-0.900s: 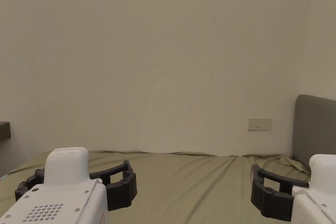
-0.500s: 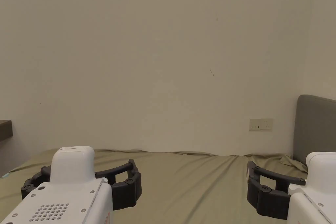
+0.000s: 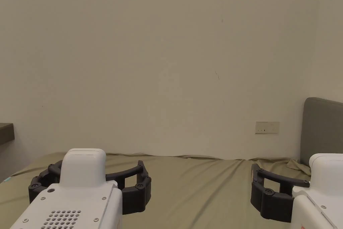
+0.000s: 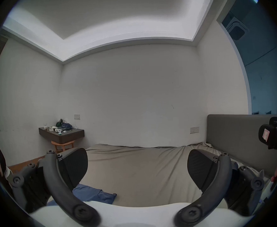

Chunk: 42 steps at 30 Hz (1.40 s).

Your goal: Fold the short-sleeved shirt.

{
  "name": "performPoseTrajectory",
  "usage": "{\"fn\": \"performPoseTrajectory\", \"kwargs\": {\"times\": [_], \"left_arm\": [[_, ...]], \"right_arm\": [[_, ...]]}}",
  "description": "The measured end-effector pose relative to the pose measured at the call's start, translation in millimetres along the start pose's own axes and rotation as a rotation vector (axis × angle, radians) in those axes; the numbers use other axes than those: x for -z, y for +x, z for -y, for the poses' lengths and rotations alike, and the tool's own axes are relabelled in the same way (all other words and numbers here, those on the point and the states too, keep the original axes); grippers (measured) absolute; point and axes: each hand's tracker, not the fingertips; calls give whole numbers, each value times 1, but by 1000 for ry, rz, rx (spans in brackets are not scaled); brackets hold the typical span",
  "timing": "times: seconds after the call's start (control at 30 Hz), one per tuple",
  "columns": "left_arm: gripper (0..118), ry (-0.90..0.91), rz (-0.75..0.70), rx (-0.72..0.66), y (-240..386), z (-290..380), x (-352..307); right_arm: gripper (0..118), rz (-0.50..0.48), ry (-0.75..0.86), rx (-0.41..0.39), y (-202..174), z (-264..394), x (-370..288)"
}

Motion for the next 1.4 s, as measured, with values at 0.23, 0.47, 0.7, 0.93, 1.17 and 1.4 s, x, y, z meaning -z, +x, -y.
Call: {"fn": "performPoseTrajectory", "kwargs": {"times": [0.23, 0.47, 0.7, 0.93, 1.17, 1.4], "left_arm": [[118, 46, -10, -21, 0, 1, 1], [118, 26, 4, -45, -4, -3, 1], [118, -24, 15, 0, -2, -7, 1], [118, -42, 33, -17, -2, -4, 2], [118, -19, 15, 5, -1, -5, -2], [118, -29, 5, 19, -3, -5, -1]], "right_arm": [[118, 9, 7, -17, -1, -1, 0], [118, 9, 11, -16, -1, 0, 0], [118, -5, 9, -24, -3, 0, -1], [118, -5, 8, -35, -6, 1, 0], [118, 5, 3, -33, -4, 3, 1], [118, 18, 1, -31, -4, 2, 2]]}}
